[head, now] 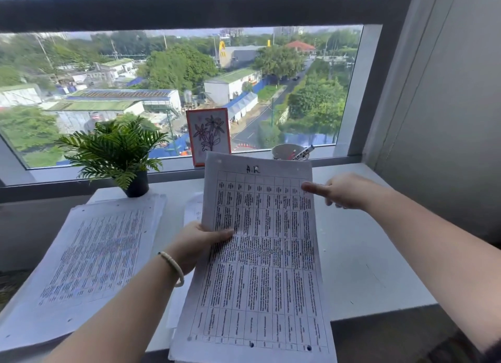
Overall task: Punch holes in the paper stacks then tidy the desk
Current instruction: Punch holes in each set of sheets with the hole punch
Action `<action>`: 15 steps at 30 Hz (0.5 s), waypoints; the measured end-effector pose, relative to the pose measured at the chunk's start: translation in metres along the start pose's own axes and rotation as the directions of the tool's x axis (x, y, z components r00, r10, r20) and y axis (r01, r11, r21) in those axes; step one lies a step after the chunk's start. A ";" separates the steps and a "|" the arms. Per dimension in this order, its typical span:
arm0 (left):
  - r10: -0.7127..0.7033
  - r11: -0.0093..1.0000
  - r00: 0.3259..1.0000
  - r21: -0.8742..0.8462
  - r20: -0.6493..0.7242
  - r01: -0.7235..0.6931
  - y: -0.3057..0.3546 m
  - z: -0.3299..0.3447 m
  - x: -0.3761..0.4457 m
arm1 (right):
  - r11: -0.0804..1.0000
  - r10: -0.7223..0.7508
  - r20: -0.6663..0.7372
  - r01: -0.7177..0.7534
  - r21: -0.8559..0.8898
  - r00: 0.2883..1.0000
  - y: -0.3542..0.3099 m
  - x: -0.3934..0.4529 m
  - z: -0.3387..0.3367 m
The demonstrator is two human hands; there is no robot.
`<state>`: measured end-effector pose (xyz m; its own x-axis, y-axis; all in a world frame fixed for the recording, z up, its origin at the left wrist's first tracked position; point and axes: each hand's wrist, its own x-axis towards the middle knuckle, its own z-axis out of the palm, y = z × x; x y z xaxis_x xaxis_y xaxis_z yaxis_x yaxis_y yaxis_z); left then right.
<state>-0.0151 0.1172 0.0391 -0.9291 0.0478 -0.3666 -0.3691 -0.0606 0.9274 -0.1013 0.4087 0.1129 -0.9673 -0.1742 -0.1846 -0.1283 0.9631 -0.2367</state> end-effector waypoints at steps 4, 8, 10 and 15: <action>0.015 1.000 1.000 -0.021 0.025 -0.015 -0.005 0.001 0.001 | 0.977 0.017 0.008 -0.018 0.213 1.000 0.005 0.005 0.009; 0.014 1.000 0.999 -0.007 0.031 -0.014 -0.007 0.001 0.003 | 0.952 0.078 0.008 -0.076 0.297 0.997 0.009 0.010 0.020; 0.012 1.000 0.999 -0.001 0.033 -0.012 -0.008 0.000 0.003 | 0.949 0.097 0.003 -0.093 0.300 0.995 0.011 0.012 0.024; -0.009 1.000 0.999 -0.025 0.037 0.010 -0.012 0.000 0.002 | 0.934 0.108 -0.036 -0.089 0.346 0.993 0.016 0.021 0.034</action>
<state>-0.0126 0.1185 0.0270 -0.9243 0.0853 -0.3720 -0.3788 -0.0855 0.9215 -0.1159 0.4132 0.0729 -0.9827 -0.0615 -0.1745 0.0421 0.8440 -0.5347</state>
